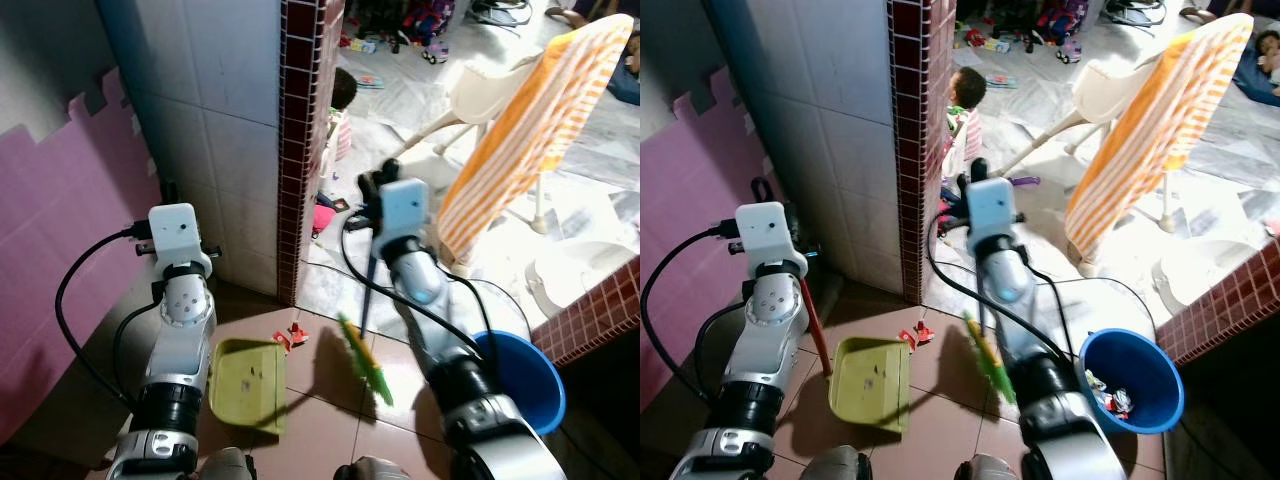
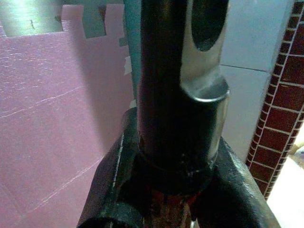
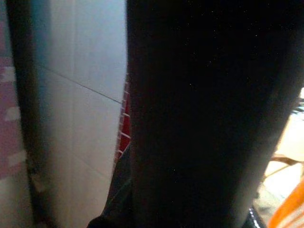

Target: Sweep floor

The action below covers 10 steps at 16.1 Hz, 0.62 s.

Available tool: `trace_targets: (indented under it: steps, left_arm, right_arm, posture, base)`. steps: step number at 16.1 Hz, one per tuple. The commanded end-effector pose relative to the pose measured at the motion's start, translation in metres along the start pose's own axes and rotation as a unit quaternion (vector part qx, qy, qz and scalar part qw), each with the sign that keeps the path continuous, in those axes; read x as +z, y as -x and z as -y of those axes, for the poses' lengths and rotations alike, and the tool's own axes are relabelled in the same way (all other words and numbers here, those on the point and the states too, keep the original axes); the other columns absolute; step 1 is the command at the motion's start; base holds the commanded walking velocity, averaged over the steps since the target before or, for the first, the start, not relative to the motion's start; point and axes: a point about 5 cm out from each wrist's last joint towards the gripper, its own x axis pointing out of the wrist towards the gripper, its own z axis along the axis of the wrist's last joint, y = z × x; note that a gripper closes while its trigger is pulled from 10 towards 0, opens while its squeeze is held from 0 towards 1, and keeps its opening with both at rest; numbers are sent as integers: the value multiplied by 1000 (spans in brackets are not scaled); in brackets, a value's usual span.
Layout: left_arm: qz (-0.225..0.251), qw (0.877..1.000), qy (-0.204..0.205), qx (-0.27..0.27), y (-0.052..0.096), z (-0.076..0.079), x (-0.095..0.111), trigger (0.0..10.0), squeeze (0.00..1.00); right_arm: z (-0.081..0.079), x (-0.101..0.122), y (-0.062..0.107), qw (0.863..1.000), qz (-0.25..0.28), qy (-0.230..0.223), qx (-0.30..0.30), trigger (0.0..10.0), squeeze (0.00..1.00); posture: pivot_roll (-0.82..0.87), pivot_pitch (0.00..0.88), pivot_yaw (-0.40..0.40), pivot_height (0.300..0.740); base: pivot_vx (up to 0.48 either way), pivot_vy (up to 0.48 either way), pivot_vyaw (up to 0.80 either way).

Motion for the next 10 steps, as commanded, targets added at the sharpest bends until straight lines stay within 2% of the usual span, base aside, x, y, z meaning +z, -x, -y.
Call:
trace_targets:
  steps: [1,3,5,7,9,10]
  left_arm:
    - [45,999,-2,-3,-4,0,20,10000,0]
    - [40,999,-9,3,-2,-5,19,10000,0]
    - [34,999,-13,5,4,-7,17,10000,0]
    - [28,999,-17,3,9,-8,13,10000,0]
    - [18,1000,-20,0,14,-7,7,10000,0]
    - [9,1000,-16,-6,17,-6,1,10000,0]
  right_arm:
    - [-2,18,-10,999,41,-1,6,10000,0]
    - [-9,32,-22,998,58,-26,3,10000,0]
    - [-6,47,-33,996,87,-12,-2,10000,0]
    - [-1,52,-35,995,101,15,-5,10000,0]
    - [5,47,-36,994,96,42,-2,10000,0]
    - [4,33,-33,995,74,61,18,10000,0]
  posture:
    - [18,48,-66,740]
    - [25,59,-66,740]
    - [32,73,-66,740]
    - [38,84,-67,740]
    - [41,97,-68,740]
    - [39,103,-67,740]
  base:
    - [0,0,0]
    - [0,0,0]
    - [0,0,0]
    - [0,0,0]
    - [0,0,0]
    - [0,0,0]
